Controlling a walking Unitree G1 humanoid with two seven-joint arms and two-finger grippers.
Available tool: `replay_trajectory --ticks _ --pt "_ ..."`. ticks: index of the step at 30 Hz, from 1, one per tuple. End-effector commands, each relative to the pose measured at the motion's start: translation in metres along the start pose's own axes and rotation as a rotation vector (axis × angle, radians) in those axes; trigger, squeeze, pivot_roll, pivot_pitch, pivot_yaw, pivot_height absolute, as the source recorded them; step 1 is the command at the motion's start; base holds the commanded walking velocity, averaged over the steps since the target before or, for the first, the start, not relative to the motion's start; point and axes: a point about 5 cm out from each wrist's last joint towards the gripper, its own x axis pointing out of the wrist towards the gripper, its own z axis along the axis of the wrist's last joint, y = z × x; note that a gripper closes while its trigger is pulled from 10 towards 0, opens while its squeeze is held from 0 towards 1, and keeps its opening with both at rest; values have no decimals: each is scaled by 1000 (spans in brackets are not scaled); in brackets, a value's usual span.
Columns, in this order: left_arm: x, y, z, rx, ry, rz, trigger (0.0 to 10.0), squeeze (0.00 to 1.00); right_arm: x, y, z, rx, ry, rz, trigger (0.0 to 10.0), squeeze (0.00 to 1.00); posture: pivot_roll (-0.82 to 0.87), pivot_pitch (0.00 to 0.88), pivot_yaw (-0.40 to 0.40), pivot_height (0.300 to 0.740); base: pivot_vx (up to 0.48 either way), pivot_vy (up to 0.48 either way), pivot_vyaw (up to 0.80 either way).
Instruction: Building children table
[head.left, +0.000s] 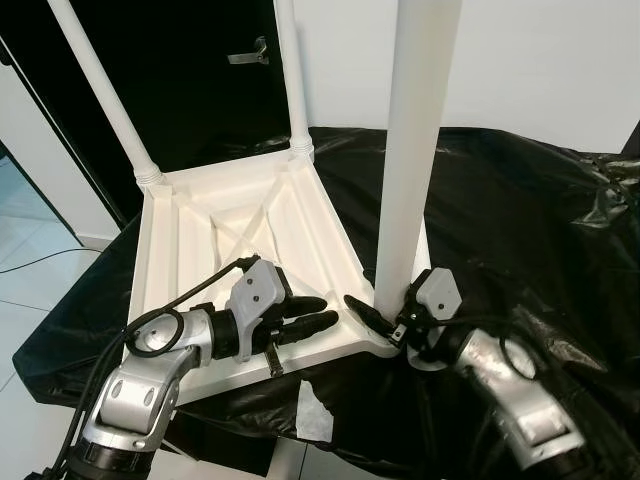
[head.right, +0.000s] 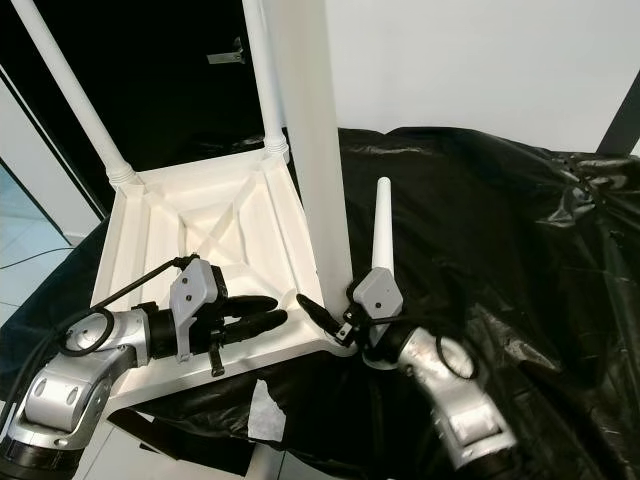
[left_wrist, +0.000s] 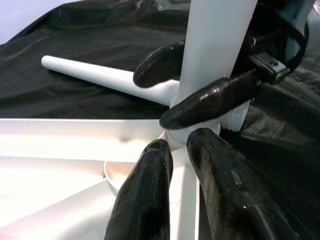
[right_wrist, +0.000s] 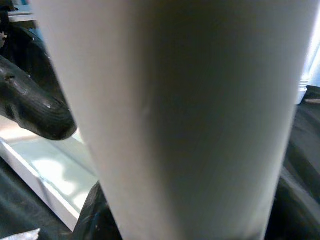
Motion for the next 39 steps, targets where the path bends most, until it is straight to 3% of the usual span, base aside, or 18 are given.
replay_trajectory --ticks 1,5,7,9,10,16,21,29,31,32,34,39 --pt "-3 7 -1 -2 7 83 10000 0 -11 3 -26 56 134 26 10000 0 25 0 74 740 0 0 0" --pt "-3 6 0 -4 4 89 10000 0 -15 6 -33 24 165 75 10000 0 30 0 69 740 0 0 0" --pt "-3 6 0 -4 4 90 10000 0 -15 6 -34 54 162 66 10000 0 33 0 67 740 0 0 0" --pt "-4 5 -1 -5 5 92 10000 0 -14 2 -34 133 143 29 10000 0 34 0 66 740 0 0 0" --pt "-4 5 0 -5 5 95 10000 0 -11 -2 -32 227 122 -21 10000 0 37 0 65 740 0 0 0" --pt "-5 6 1 -2 2 98 10000 0 0 -3 -24 315 94 -80 10000 0 35 0 63 740 0 0 0" --pt "-7 7 1 -1 -1 102 10000 0 9 3 -21 321 103 -105 10000 0 32 0 61 740 0 0 0" --pt "-8 7 0 -1 -2 105 10000 0 8 7 -23 297 113 -107 10000 0 32 0 60 740 0 0 0" --pt "-8 8 0 -1 -2 108 10000 0 5 12 -23 185 137 -58 10000 0 32 0 59 740 0 0 0" --pt "-8 8 0 -1 -2 108 10000 0 5 12 -23 185 137 -58 10000 0 32 0 59 740 0 0 0" --pt "-8 7 0 -2 -3 109 10000 0 3 16 -26 97 168 -23 10000 0 32 0 59 740 0 0 0" --pt "-6 7 0 -3 -4 108 10000 0 0 17 -30 110 186 -23 10000 0 34 0 58 740 0 0 0"
